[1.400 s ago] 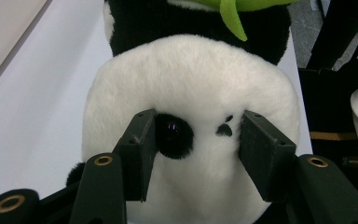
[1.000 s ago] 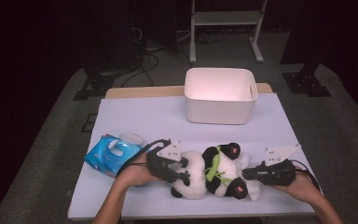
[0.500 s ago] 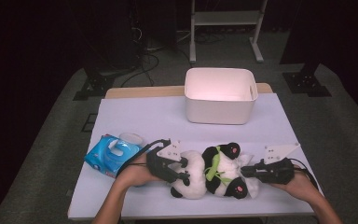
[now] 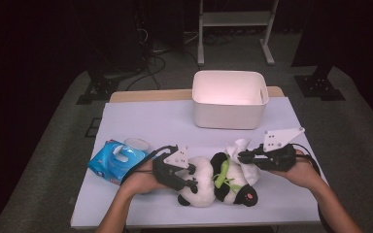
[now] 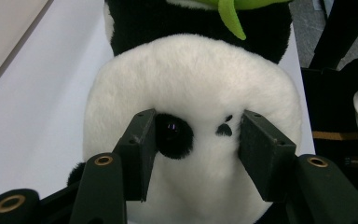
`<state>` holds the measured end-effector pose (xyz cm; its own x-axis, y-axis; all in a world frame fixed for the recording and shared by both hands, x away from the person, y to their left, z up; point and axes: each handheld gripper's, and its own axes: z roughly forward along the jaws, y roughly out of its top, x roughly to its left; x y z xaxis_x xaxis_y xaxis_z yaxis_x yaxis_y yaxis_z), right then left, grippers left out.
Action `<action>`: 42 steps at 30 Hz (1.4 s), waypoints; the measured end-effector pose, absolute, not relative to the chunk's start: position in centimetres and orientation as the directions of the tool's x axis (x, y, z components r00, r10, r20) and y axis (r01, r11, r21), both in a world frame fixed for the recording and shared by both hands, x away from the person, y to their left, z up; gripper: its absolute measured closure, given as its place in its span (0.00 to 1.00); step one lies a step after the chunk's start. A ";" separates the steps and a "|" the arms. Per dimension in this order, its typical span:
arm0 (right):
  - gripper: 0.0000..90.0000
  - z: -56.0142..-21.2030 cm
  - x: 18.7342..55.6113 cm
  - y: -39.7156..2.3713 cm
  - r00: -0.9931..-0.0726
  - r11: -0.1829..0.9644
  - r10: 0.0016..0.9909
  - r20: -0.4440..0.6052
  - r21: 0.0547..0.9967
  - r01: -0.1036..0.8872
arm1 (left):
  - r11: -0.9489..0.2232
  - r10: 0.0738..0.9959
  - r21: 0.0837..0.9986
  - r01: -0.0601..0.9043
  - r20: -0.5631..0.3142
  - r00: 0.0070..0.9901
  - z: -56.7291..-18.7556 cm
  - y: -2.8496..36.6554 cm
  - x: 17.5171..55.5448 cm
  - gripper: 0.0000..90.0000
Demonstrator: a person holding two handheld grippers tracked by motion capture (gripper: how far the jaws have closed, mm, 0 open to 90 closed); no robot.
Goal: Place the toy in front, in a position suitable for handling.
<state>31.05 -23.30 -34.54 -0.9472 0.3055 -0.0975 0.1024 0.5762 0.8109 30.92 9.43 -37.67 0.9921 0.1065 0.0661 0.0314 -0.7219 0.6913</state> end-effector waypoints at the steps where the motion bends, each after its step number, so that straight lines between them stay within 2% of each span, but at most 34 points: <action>1: 0.91 -34.8 31.1 -23.5 -0.947 0.573 0.310 -0.087 0.811 0.114 | -0.720 0.107 0.694 0.032 0.066 0.992 -37.7 9.5 30.9 0.53; 7: 0.91 -35.4 30.6 -25.6 -0.934 0.573 0.353 -0.053 0.801 0.171 | -0.725 0.103 0.688 0.029 0.066 0.992 -37.7 9.2 31.0 0.53; 15: 0.91 -34.5 31.3 -24.0 -0.944 0.560 0.321 -0.072 0.819 0.128 | -0.723 0.109 0.690 0.032 0.068 0.992 -37.7 9.2 30.9 0.53; 23: 0.91 -35.6 30.8 -25.1 -0.940 0.606 0.336 -0.060 0.777 0.168 | -0.727 0.106 0.686 0.029 0.071 0.992 -37.7 8.9 30.9 0.53; 26: 0.91 -34.9 30.4 -24.1 -0.947 0.603 0.313 -0.070 0.785 0.141 | -0.730 0.107 0.683 0.028 0.073 0.992 -37.6 8.8 30.8 0.53; 30: 0.91 -34.3 31.1 -20.7 -0.964 0.638 0.246 -0.096 0.765 0.087 | -0.731 0.098 0.682 0.018 0.078 0.992 -37.6 8.7 30.7 0.53; 34: 0.91 -34.8 31.9 -19.1 -0.966 0.661 0.235 -0.112 0.747 0.074 | -0.727 0.111 0.686 0.033 0.070 0.991 -37.7 8.9 30.8 0.53; 36: 0.91 -35.2 32.4 -19.4 -0.965 0.634 0.253 -0.066 0.765 0.114 | -0.714 0.117 0.699 0.044 0.058 0.991 -37.9 9.2 30.9 0.53; 42: 0.92 -36.3 31.6 -21.1 -0.958 0.635 0.283 -0.042 0.757 0.154 | -0.717 0.114 0.696 0.041 0.059 0.992 -37.8 9.0 30.8 0.53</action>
<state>31.63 -21.08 -36.32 -0.9583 0.2828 -0.0423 0.1541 0.6352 0.7568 30.79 9.00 -37.79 0.9917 0.1138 0.0594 0.0405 -0.7167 0.6962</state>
